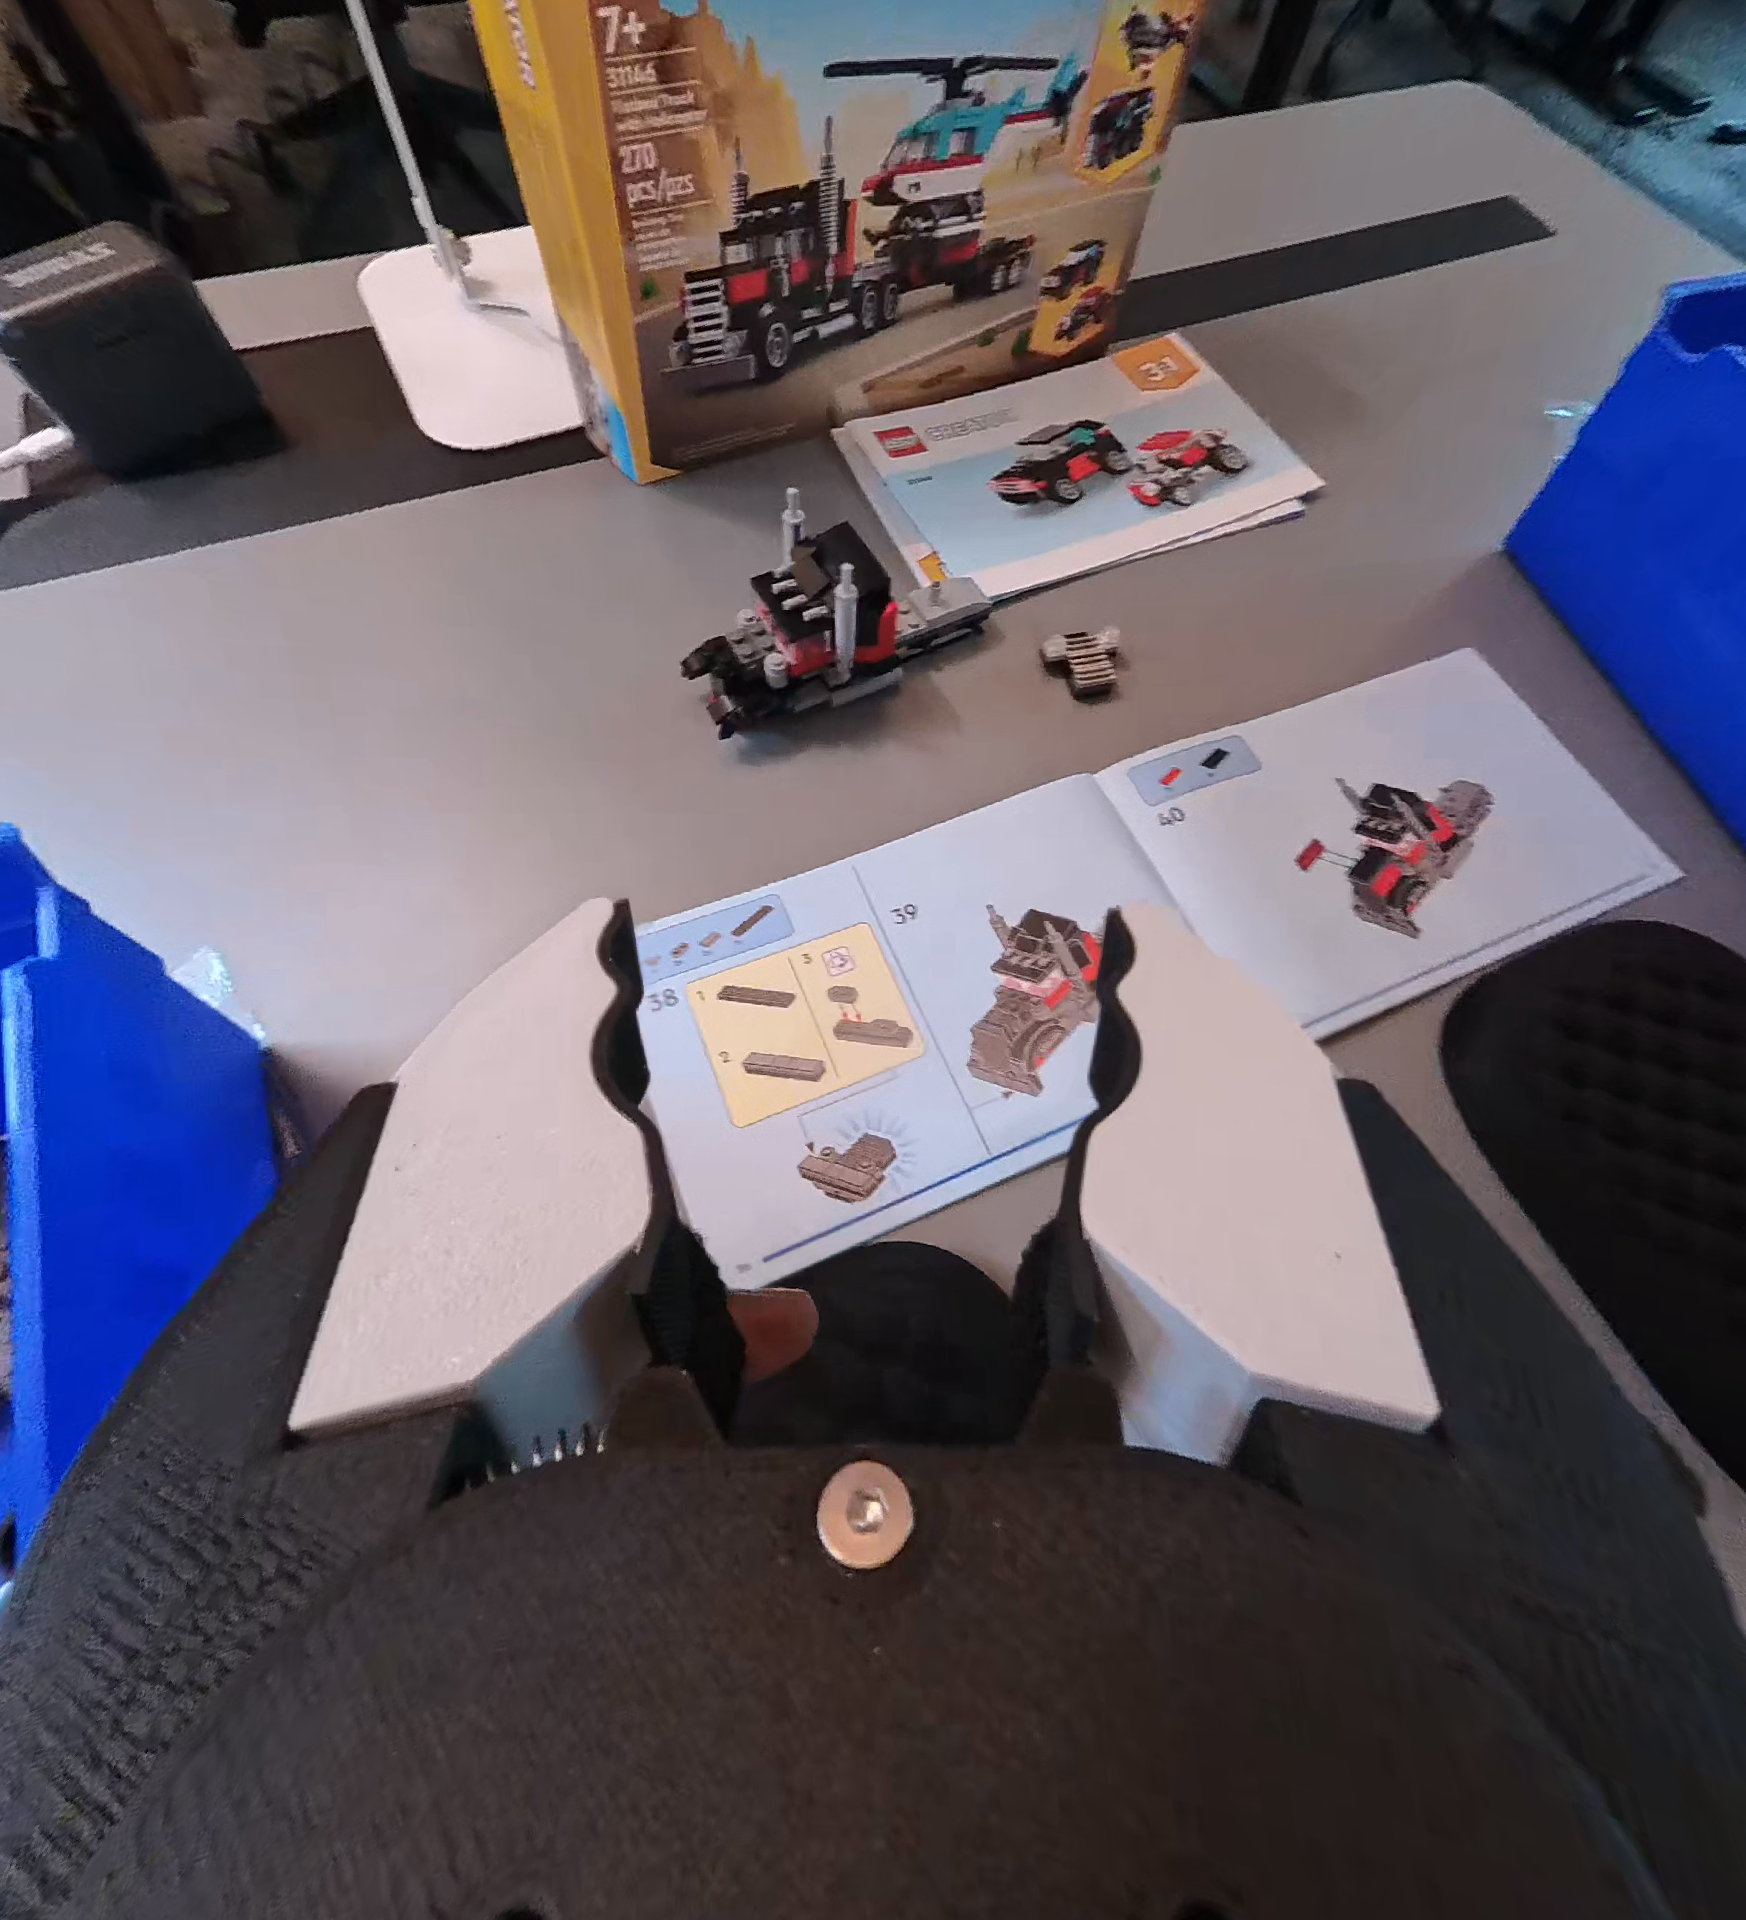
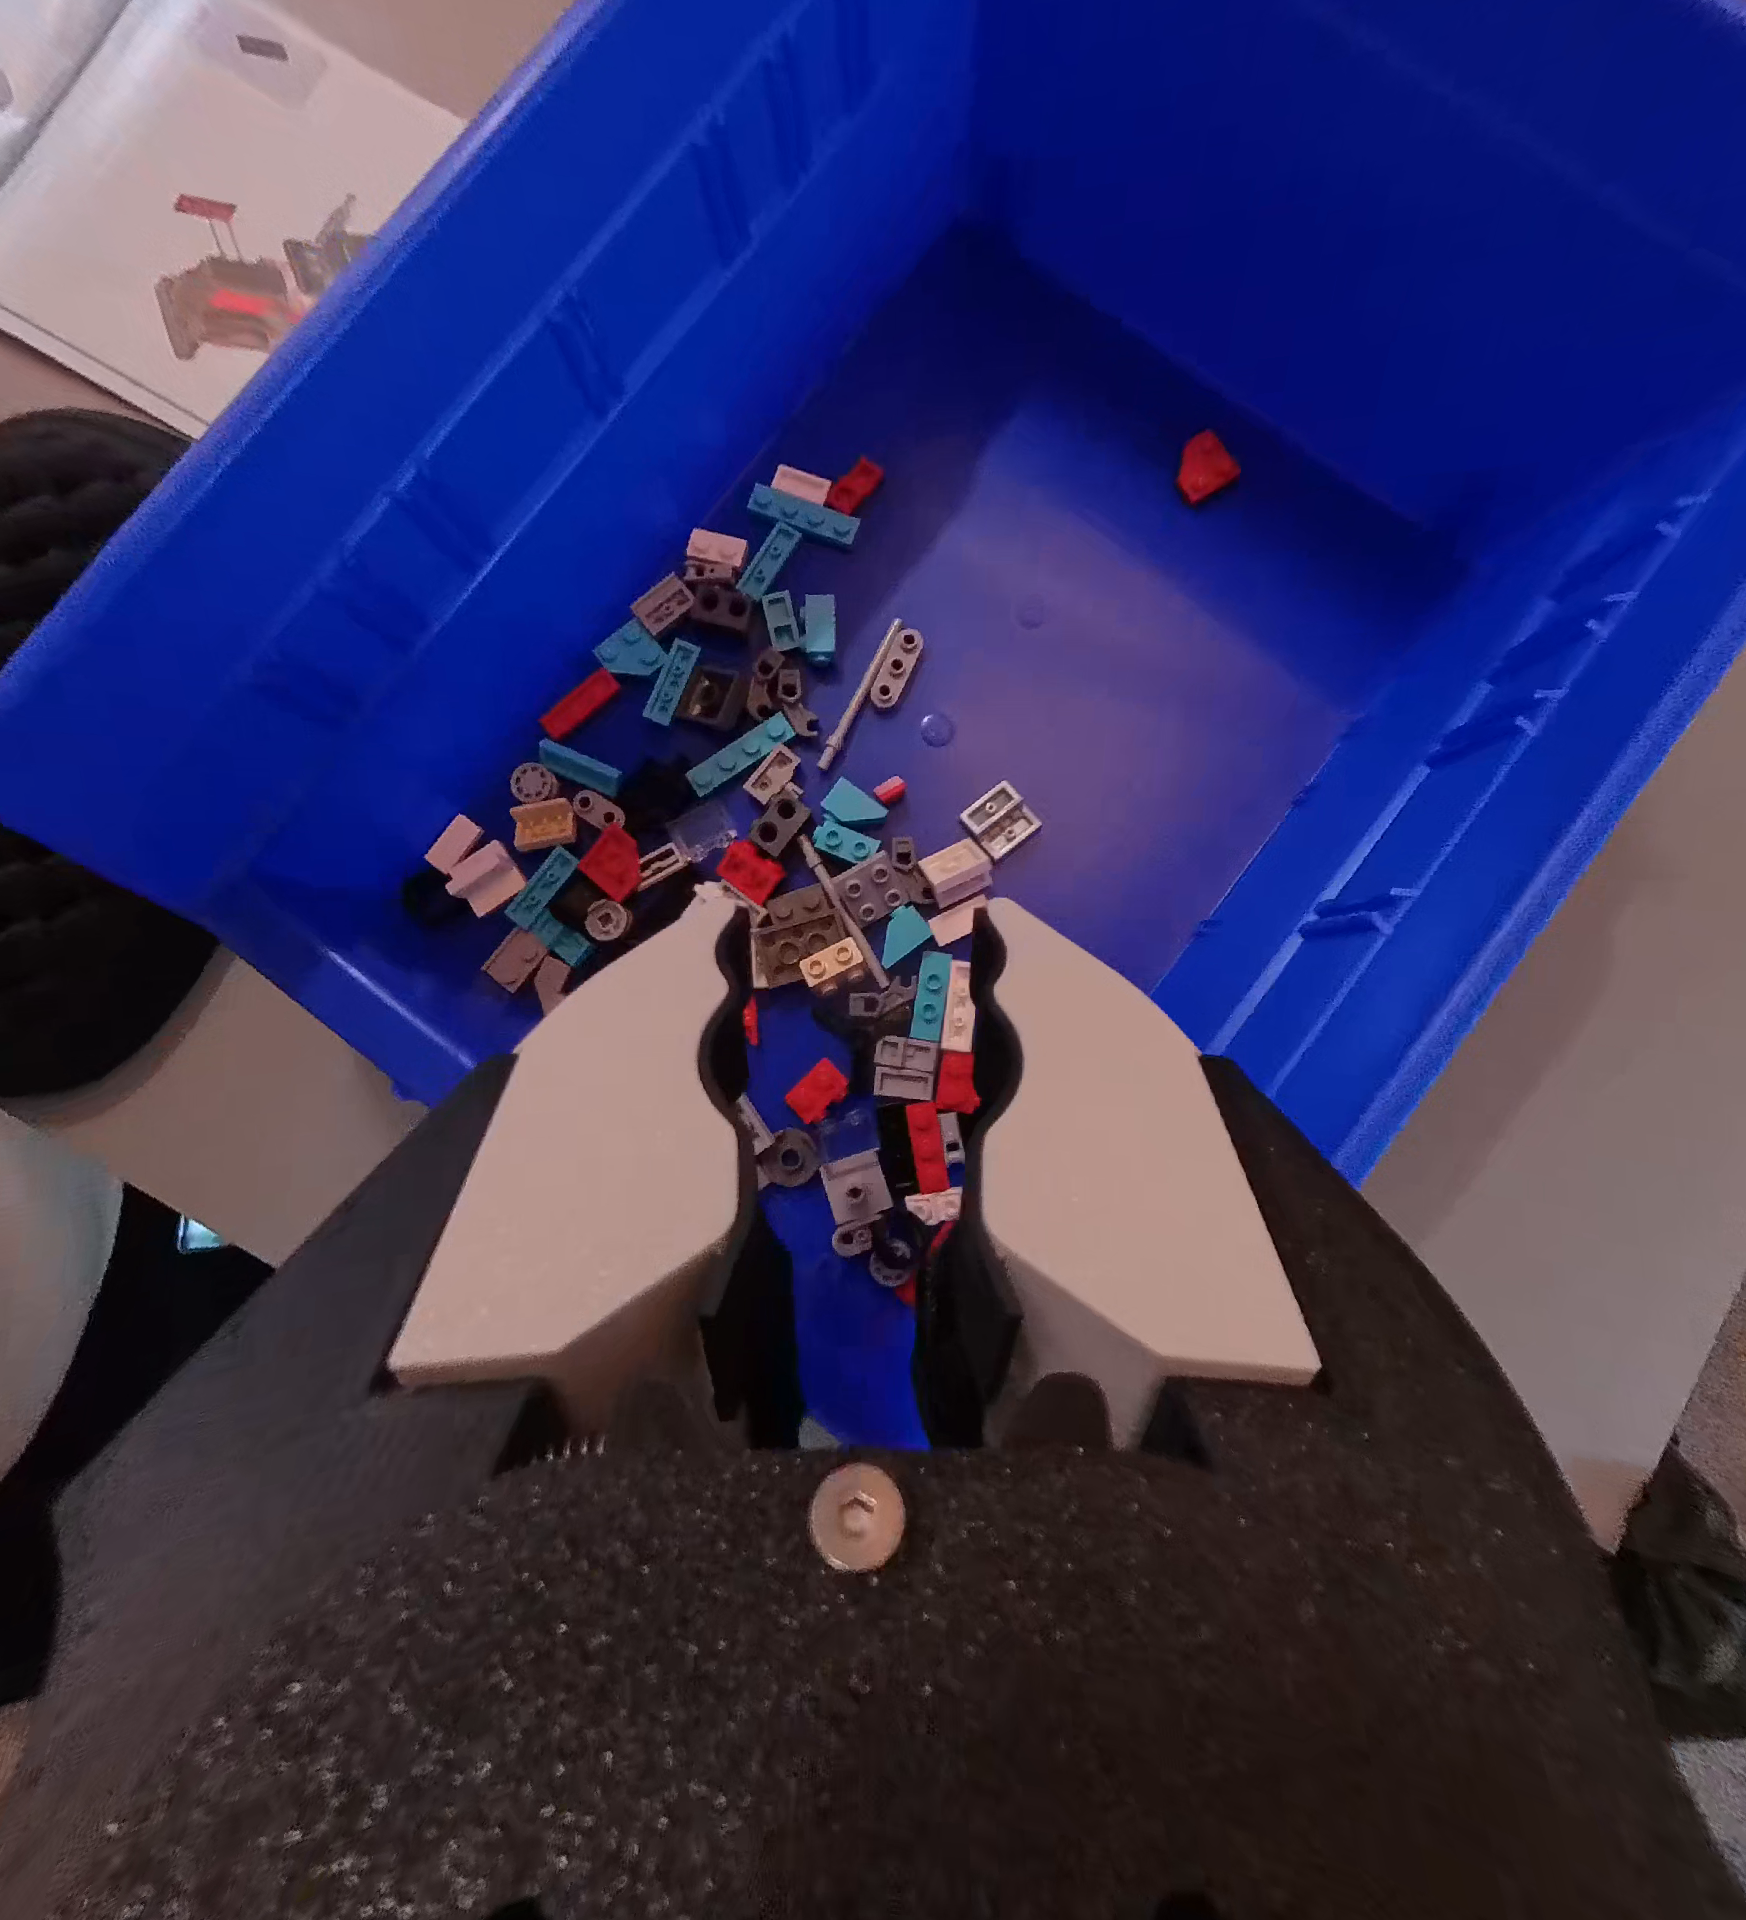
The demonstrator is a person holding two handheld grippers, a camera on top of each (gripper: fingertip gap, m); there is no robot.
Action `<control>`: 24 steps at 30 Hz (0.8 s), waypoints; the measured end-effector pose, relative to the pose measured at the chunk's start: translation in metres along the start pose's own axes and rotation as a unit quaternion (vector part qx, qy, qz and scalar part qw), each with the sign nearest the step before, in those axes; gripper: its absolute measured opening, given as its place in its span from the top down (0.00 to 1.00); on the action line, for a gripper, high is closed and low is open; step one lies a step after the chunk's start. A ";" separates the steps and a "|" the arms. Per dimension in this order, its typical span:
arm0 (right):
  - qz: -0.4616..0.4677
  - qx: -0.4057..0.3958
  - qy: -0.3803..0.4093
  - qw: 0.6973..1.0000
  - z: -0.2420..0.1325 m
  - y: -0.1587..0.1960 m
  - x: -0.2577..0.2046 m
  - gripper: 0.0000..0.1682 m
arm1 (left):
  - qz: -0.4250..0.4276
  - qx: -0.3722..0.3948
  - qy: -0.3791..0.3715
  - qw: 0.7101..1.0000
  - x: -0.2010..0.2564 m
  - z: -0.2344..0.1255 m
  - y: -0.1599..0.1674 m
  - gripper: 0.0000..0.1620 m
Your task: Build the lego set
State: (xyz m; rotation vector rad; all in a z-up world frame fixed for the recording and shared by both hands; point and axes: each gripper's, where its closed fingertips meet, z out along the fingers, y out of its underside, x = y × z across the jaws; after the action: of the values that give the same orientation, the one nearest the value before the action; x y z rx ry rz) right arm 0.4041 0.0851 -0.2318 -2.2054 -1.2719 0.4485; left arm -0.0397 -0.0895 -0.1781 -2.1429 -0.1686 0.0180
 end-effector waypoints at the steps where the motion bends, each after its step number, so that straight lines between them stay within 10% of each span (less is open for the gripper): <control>1: -0.005 -0.007 0.001 1.000 0.001 0.001 -0.004 0.76 | 0.003 0.000 -0.008 1.000 -0.002 0.001 -0.001 0.48; 13: -0.002 -0.154 -0.060 0.986 0.056 0.045 -0.050 0.83 | -0.010 0.008 -0.019 1.000 -0.016 0.008 -0.004 0.50; 24: -0.041 -0.076 -0.045 0.995 0.056 0.009 -0.030 0.89 | -0.008 0.006 -0.008 1.000 -0.013 0.013 -0.003 0.51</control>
State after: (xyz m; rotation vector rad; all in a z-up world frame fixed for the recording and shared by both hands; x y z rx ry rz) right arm 0.3653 0.0717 -0.2812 -2.2685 -1.4824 0.4353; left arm -0.0543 -0.0790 -0.1837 -2.1306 -0.1930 0.0263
